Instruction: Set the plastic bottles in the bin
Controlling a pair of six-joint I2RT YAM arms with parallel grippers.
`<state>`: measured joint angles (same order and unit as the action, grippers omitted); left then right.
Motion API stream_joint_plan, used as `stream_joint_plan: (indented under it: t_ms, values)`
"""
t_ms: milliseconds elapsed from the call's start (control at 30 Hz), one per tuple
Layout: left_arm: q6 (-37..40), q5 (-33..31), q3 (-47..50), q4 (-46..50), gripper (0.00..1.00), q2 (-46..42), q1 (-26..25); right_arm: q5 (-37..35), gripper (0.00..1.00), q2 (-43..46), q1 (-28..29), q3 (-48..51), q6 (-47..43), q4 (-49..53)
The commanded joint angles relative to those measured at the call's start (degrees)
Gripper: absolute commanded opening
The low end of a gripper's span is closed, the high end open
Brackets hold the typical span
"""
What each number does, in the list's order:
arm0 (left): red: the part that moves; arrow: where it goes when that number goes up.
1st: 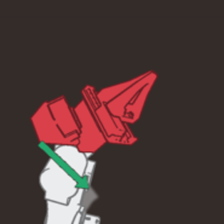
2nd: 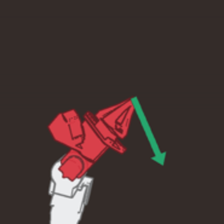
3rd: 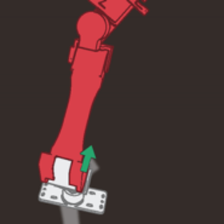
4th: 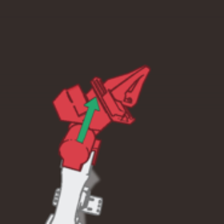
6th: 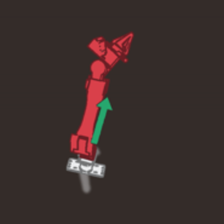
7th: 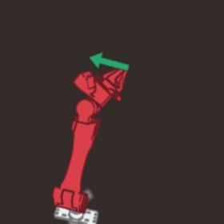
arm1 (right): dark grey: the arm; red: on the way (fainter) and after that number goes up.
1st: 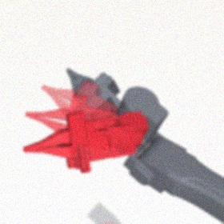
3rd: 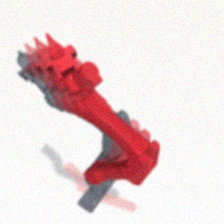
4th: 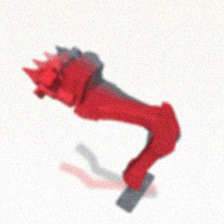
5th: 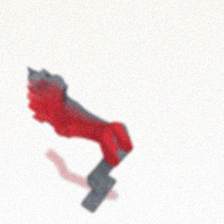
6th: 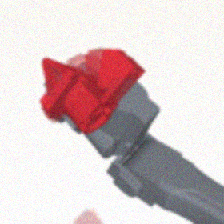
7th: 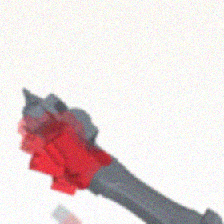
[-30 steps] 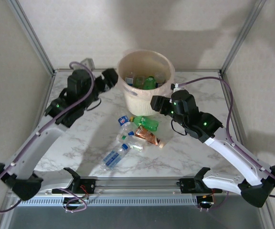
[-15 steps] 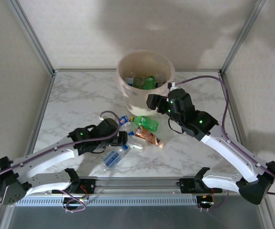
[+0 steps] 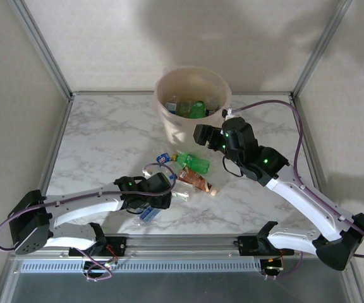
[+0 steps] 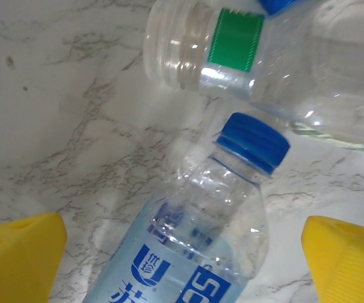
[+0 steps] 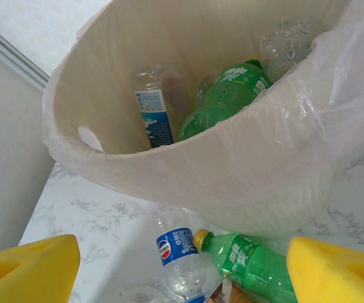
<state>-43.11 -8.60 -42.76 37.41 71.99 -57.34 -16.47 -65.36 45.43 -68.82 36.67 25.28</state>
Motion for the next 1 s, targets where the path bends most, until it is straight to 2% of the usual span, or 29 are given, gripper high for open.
stream_joint_plan:
  t_ms: [0, 567, 967]
  values:
    - [-2.48, 0.31, 2.63, -1.43, 0.95, -1.08, -0.67, -1.04, 0.86, 0.61, 0.54, -0.28, -0.65, -0.58]
    - [-4.27, -2.38, 7.23, -4.88, 0.87, 1.44, 0.21, -0.61, 0.86, 0.93, 0.53, 0.80, -0.01, -0.62]
    - [-5.40, -3.37, 8.94, -4.88, 0.73, 0.49, 2.15, -0.41, 0.87, 0.60, 0.49, 0.54, 0.25, -0.56]
